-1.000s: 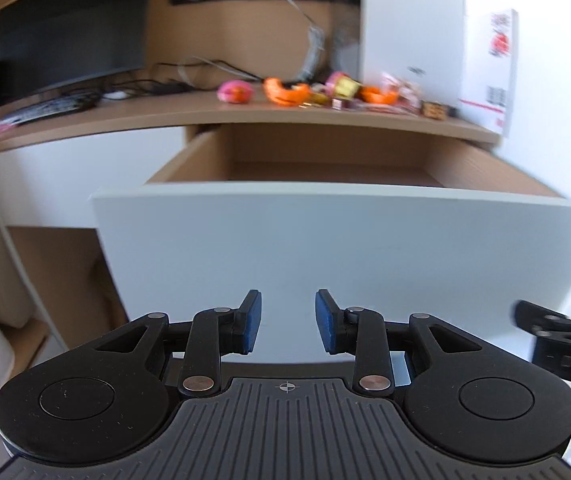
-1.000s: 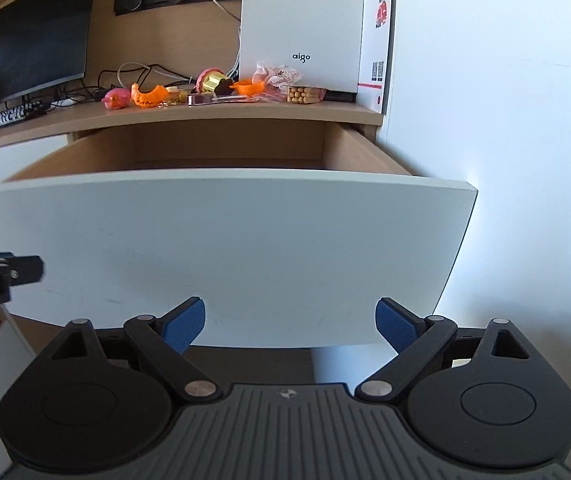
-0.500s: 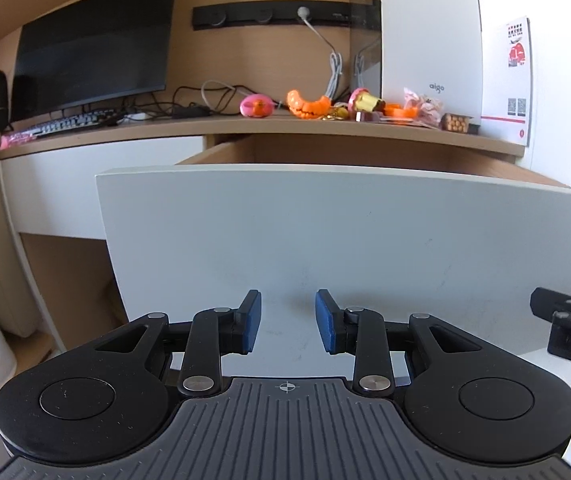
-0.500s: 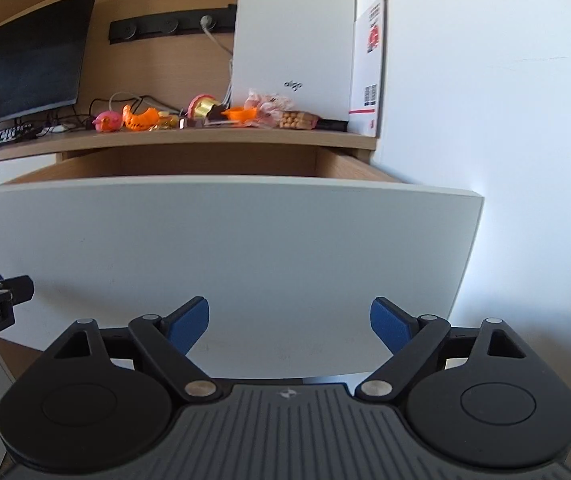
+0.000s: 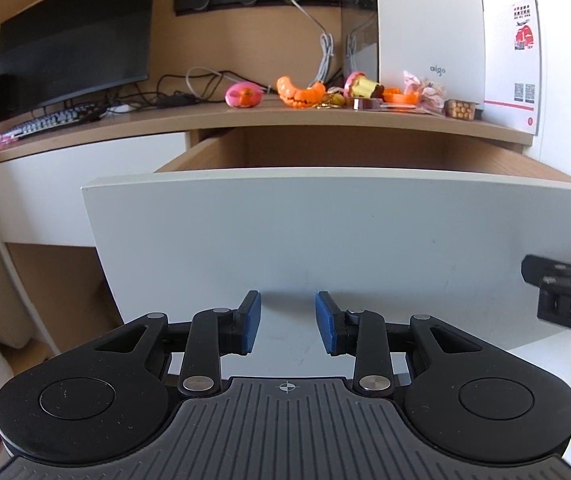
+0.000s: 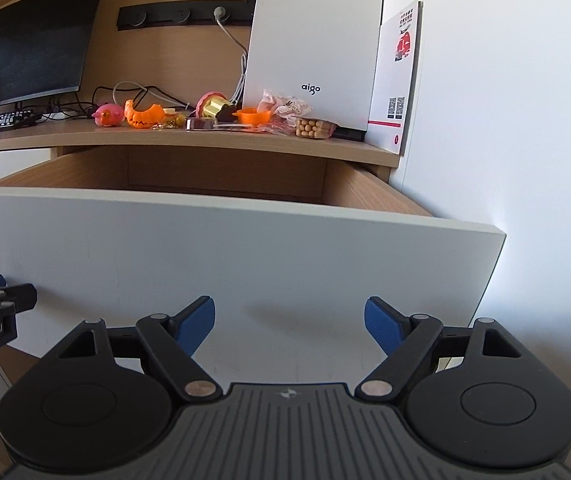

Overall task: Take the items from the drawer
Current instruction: 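Push the empty drawer closed with both tools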

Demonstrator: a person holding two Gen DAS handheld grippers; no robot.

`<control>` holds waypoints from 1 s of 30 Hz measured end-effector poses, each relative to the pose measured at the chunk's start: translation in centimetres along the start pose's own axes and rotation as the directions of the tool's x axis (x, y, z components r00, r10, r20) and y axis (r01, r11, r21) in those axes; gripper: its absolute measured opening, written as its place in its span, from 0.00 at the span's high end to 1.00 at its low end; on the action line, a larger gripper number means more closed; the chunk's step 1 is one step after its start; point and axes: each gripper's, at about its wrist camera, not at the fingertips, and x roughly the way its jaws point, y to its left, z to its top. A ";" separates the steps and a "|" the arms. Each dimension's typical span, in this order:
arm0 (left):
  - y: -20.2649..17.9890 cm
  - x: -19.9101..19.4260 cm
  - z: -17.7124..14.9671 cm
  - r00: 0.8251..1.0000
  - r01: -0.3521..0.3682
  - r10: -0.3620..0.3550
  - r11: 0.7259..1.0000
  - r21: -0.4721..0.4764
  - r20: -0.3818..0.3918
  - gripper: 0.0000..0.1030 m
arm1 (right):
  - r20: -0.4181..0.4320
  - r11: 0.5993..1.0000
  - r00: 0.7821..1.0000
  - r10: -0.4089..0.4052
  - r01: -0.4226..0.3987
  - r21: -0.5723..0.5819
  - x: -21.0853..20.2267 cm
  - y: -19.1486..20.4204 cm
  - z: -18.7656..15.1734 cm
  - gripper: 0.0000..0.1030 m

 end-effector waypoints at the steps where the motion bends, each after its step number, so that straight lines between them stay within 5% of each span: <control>1: 0.0 0.4 0.2 1.000 0.003 -0.003 1.000 0.000 -0.003 0.66 | -0.004 1.000 1.000 -0.003 0.003 0.002 0.5 0.0 0.4 0.20; 12: 0.4 6.5 3.4 0.999 0.044 -0.043 0.999 0.012 -0.022 0.66 | -0.097 1.000 0.995 -0.019 0.020 0.009 7.7 1.8 2.0 0.20; 30: 0.5 17.5 8.9 0.996 0.085 -0.084 0.996 0.009 -0.037 0.60 | -0.073 0.994 0.994 -0.086 0.091 0.061 18.4 3.0 7.5 0.20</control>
